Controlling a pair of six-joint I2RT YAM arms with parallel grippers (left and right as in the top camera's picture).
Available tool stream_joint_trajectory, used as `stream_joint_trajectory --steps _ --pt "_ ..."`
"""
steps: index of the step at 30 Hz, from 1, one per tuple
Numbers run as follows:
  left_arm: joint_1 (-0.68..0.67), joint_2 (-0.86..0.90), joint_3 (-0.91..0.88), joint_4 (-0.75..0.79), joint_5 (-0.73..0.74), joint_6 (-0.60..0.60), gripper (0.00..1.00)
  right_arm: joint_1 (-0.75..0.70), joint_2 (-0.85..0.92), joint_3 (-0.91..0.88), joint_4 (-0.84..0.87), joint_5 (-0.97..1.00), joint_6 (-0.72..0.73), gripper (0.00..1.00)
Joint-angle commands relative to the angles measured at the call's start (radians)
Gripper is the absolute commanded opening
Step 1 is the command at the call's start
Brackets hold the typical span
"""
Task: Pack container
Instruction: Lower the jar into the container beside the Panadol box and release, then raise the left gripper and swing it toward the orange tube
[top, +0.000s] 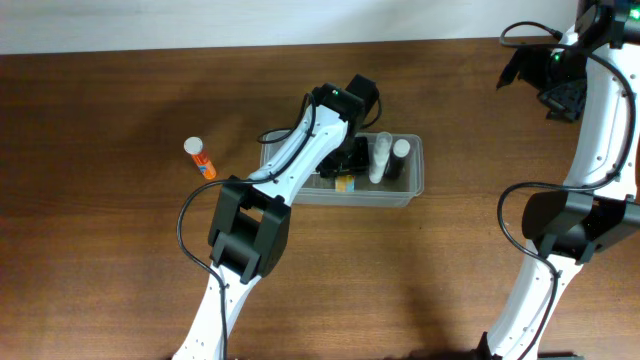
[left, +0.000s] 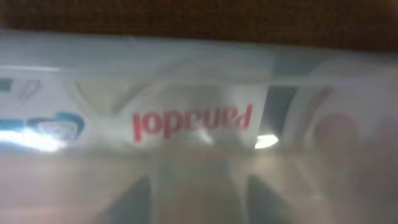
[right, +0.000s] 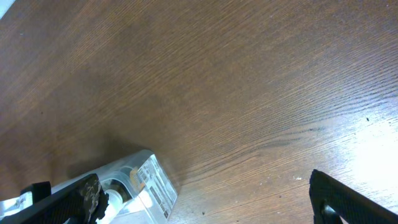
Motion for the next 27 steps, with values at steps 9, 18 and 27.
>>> stream_joint_trajectory --steps 9,18,27 --pt "-0.009 0.024 -0.032 0.014 0.047 -0.043 0.56 -0.001 -0.010 -0.006 -0.005 0.013 0.002 0.98" --pt "0.057 0.024 -0.032 0.042 0.057 -0.079 0.56 -0.001 -0.010 -0.006 -0.005 0.013 0.002 0.99" --pt "0.118 0.024 -0.031 0.043 0.098 -0.079 0.56 -0.001 -0.010 -0.006 -0.005 0.013 0.002 0.98"
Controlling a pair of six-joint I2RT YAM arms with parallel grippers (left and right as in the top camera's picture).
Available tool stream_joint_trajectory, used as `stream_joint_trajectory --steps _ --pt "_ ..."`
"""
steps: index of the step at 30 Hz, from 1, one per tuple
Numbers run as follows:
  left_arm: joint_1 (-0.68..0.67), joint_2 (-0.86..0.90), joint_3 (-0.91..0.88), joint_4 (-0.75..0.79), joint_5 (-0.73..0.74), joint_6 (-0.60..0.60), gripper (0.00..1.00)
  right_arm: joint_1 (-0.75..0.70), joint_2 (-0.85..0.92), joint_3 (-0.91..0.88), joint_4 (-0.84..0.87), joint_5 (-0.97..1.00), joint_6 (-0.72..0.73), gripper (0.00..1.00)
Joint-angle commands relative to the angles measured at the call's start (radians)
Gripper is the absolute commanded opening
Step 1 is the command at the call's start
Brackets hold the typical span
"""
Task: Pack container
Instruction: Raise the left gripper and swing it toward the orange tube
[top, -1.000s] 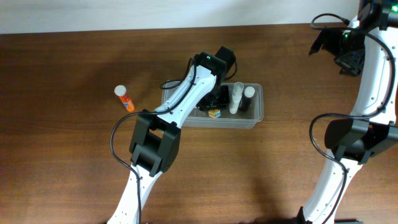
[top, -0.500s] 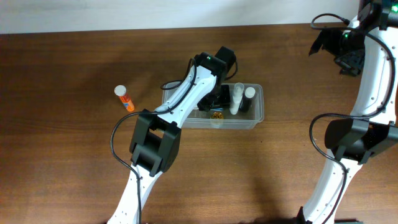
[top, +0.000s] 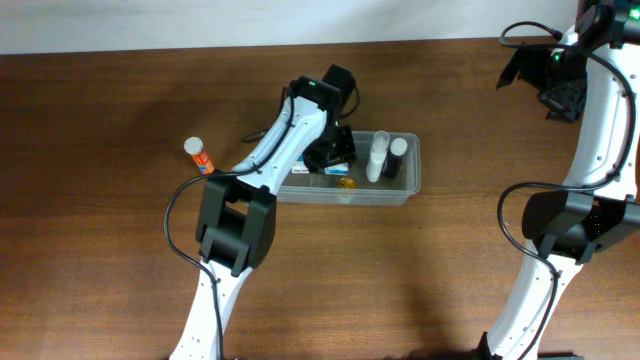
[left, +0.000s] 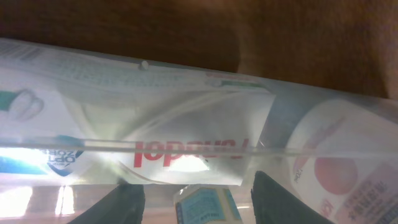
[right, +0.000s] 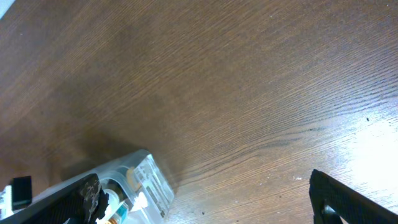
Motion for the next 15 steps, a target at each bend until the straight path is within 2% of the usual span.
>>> stream_joint_trajectory --steps 1,15 --pt "0.025 0.024 -0.016 0.002 0.000 -0.012 0.56 -0.001 -0.010 -0.006 -0.005 0.013 0.001 0.98" --pt "0.059 0.024 -0.014 0.021 0.043 -0.020 0.57 -0.001 -0.010 -0.006 -0.006 0.013 0.001 0.98"
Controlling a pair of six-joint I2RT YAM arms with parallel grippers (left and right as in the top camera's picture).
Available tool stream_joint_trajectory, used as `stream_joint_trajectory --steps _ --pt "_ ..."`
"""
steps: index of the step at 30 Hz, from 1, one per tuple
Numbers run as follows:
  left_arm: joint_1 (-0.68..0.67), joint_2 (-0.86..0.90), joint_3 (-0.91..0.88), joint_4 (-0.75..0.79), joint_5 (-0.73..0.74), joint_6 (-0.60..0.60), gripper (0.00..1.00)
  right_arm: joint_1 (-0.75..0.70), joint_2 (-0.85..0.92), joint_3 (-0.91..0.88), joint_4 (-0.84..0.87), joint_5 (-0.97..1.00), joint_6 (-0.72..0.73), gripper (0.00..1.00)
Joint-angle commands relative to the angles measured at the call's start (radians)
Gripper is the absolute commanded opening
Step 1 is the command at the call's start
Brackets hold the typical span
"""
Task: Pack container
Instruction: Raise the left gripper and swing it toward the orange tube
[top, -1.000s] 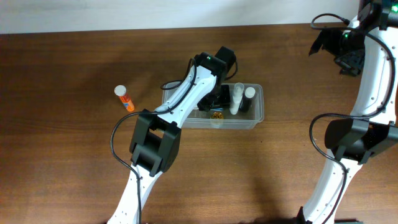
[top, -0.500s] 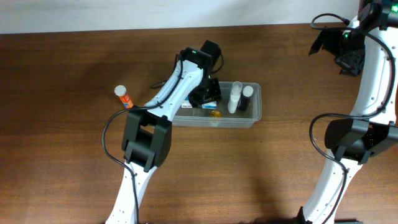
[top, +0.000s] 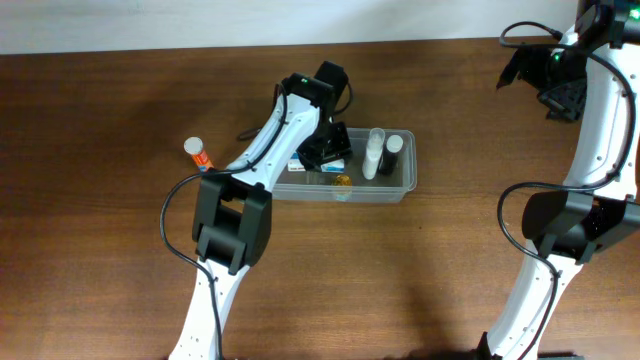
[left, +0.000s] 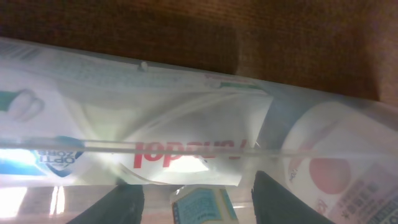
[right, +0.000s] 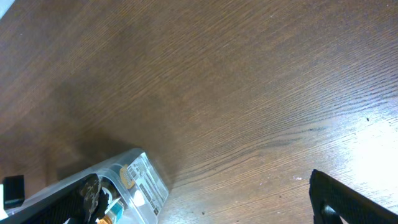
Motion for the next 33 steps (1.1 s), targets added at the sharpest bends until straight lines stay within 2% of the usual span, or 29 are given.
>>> stream_joint_trajectory --steps 1,7,10,15,33 --pt "0.039 0.024 -0.014 0.011 0.035 -0.013 0.57 -0.001 -0.010 -0.006 -0.005 0.013 0.001 0.98" --pt "0.067 0.024 0.010 0.012 0.072 -0.006 0.57 -0.001 -0.010 -0.006 -0.005 0.013 0.001 0.98" --pt "0.075 0.023 0.045 0.005 0.078 -0.011 0.61 -0.001 -0.010 -0.006 -0.006 0.013 0.001 0.99" --pt "0.077 0.023 0.107 -0.009 0.079 -0.010 0.63 -0.001 -0.010 -0.006 -0.005 0.013 0.001 0.98" --pt "0.086 0.022 0.340 -0.194 0.079 -0.002 0.63 -0.001 -0.010 -0.006 -0.005 0.013 0.001 0.98"
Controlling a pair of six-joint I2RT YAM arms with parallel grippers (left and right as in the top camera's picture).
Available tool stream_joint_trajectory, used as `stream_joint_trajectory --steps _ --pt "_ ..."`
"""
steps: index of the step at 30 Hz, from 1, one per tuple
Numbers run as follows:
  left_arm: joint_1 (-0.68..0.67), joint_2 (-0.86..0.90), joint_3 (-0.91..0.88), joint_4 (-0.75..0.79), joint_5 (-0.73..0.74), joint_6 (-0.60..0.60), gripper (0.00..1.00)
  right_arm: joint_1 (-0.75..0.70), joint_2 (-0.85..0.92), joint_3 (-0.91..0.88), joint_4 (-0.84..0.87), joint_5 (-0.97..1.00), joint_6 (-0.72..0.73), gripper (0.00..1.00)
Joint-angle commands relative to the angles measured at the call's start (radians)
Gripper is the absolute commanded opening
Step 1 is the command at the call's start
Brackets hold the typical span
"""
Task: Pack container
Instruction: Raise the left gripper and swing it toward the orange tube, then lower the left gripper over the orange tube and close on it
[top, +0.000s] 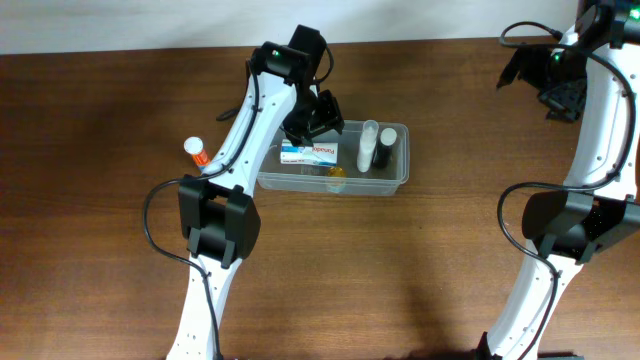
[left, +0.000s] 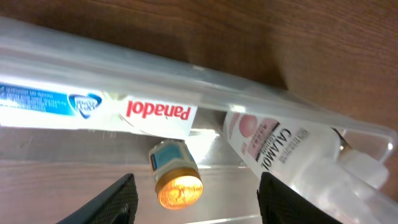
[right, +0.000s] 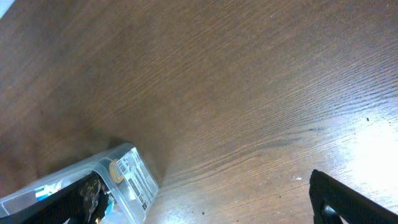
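Note:
The clear plastic container (top: 395, 178) lies mid-table. Inside it are a white Panadol box (top: 308, 152), a small bottle with a yellow cap (top: 336, 175), a white calamine bottle (top: 367, 147) and a dark-capped bottle (top: 385, 148). My left gripper (top: 312, 114) hovers open over the container's far rim, holding nothing. The left wrist view looks past the gripper (left: 205, 205) at the Panadol box (left: 158, 112), the yellow-capped bottle (left: 177, 183) and the calamine bottle (left: 273, 146). My right gripper (top: 548, 88) hangs open at the far right, its view catching the container's end (right: 134, 180).
An orange tube with a white cap (top: 197, 152) lies on the brown table (top: 120, 250), left of the container. The white wall runs along the table's far edge. The right arm's base stands at the right edge.
My left gripper has drawn back from inside the container to above its far rim, further left. The container sits slightly further left, and the Panadol box now shows whole.
My left gripper was first low inside the container, close against the Panadol box. At the following moments it stood further left each time, and the container had shifted left with it. Now it is above the far rim, open. The right arm has stayed still.

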Motion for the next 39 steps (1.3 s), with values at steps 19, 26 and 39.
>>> stream_joint_trajectory --steps 19,26,39 --pt "0.400 -0.119 0.349 -0.262 0.079 0.306 0.79 -0.001 -0.010 -0.006 -0.005 0.013 0.001 0.98" --pt "0.498 -0.250 0.254 -0.262 0.042 0.356 0.79 -0.001 -0.010 -0.006 -0.005 0.013 0.001 0.98" --pt "0.505 -0.420 -0.352 -0.225 -0.212 0.360 0.79 -0.001 -0.010 -0.006 -0.006 0.013 0.001 0.98"
